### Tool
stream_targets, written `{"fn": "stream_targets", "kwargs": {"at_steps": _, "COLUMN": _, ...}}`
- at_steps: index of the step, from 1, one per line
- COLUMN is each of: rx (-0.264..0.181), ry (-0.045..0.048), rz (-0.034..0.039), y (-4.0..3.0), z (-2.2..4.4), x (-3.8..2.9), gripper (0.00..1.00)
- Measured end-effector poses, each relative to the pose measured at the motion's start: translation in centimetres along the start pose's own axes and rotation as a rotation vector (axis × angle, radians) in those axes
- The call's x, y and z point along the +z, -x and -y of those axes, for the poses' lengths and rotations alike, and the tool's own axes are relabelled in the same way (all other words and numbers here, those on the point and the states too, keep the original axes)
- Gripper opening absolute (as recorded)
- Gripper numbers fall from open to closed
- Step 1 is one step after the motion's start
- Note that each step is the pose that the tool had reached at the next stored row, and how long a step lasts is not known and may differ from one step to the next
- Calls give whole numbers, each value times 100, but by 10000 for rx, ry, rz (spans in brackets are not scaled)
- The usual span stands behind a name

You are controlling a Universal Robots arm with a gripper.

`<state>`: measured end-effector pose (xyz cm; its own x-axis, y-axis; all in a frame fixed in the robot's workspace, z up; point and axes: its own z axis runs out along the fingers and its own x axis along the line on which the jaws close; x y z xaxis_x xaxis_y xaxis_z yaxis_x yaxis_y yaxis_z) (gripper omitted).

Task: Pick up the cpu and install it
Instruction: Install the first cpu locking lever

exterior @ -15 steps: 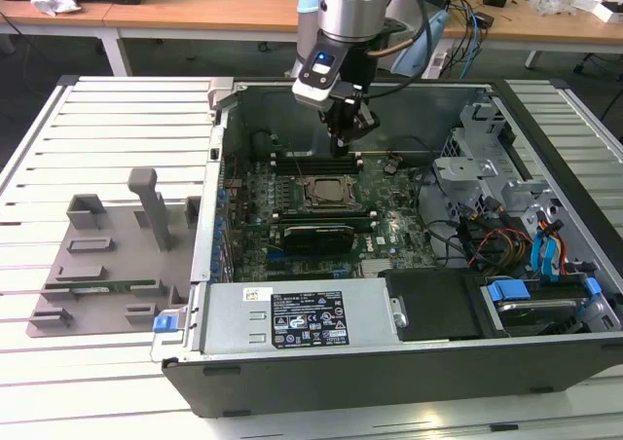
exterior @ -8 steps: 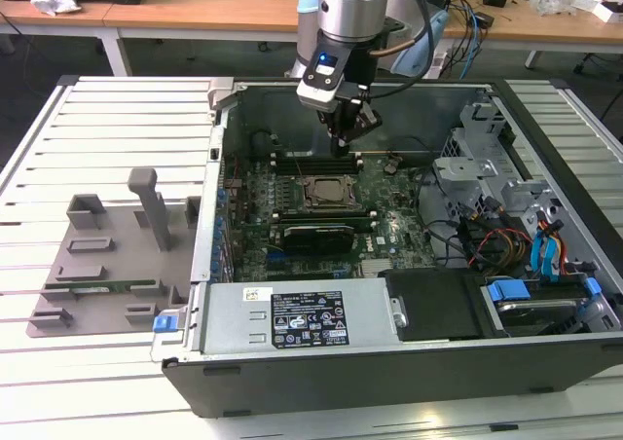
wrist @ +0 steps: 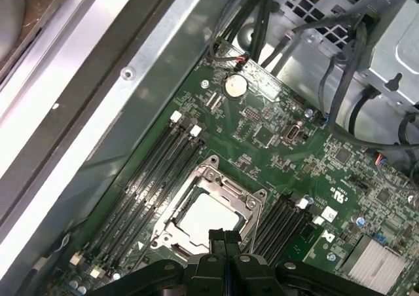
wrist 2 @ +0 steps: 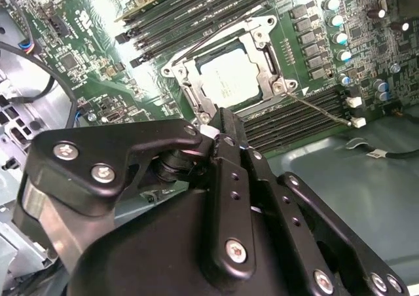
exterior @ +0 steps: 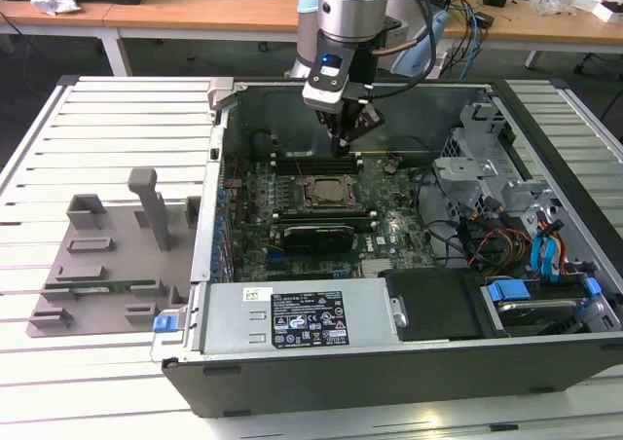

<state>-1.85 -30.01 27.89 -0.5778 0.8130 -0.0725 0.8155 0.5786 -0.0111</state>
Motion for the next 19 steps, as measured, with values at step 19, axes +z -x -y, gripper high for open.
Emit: {"fn": "stream_targets", "kwargs": {"at_steps": 19, "rx": -1648, "ry": 120, "rz": 18, "y": 0, "z": 0, "x": 0, "gripper": 11}}
